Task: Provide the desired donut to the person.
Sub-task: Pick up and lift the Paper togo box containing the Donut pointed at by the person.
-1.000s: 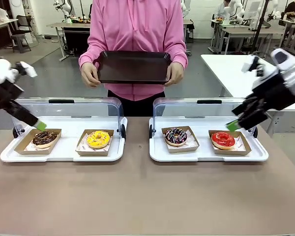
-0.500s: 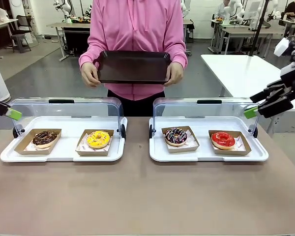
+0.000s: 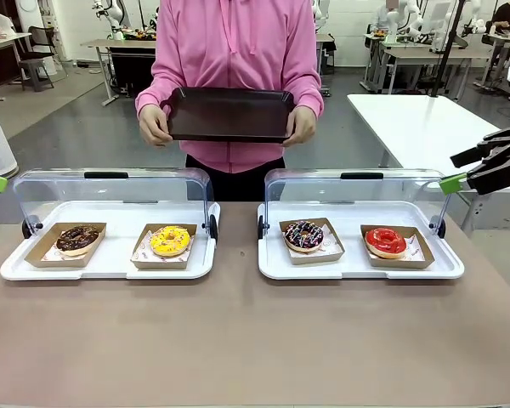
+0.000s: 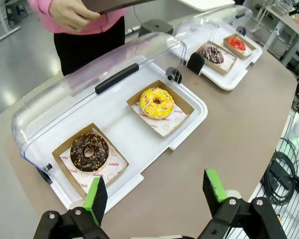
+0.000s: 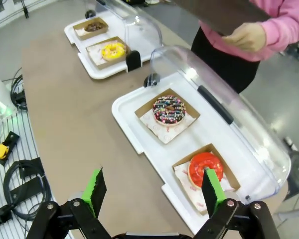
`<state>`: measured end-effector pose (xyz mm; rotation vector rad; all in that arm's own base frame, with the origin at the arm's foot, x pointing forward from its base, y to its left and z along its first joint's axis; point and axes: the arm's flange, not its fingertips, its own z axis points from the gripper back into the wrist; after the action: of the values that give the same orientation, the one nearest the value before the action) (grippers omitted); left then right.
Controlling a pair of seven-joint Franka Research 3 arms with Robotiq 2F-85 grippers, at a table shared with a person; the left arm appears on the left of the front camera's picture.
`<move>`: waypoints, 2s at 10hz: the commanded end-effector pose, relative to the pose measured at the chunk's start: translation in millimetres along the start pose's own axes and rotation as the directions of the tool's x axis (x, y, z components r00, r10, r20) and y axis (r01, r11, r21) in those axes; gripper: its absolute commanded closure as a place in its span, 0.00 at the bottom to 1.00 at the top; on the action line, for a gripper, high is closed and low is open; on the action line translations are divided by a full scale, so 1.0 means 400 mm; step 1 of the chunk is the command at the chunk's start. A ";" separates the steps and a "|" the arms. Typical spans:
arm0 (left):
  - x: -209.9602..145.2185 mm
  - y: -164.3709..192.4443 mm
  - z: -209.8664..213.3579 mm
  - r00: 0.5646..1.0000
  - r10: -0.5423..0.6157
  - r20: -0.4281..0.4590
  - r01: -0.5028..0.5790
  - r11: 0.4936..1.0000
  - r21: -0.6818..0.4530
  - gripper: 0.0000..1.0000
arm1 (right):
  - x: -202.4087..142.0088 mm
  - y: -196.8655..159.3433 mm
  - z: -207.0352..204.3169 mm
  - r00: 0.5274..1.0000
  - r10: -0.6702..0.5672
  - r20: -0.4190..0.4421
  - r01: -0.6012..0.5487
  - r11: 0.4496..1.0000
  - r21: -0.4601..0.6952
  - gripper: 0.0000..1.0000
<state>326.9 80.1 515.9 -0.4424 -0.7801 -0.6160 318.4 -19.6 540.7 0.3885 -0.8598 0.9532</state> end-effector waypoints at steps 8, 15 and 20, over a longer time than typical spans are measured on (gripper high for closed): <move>-0.093 -0.061 -0.034 0.998 -0.030 0.053 0.032 0.999 -0.028 0.00 | -0.063 0.047 -0.038 0.998 0.008 0.055 -0.005 0.999 -0.046 0.00; -0.085 -0.057 -0.034 0.998 -0.044 0.045 0.046 0.998 -0.036 0.00 | -0.071 0.046 -0.016 0.997 -0.067 0.028 0.070 0.988 -0.139 0.00; -0.005 0.000 -0.002 0.999 -0.032 0.027 0.033 0.999 -0.029 0.00 | -0.004 -0.035 0.024 0.999 -0.046 0.028 0.049 0.991 -0.127 0.00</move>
<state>325.2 79.0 513.2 -0.4705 -0.7972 -0.6671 324.8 -31.6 548.2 0.3038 -0.9260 0.8474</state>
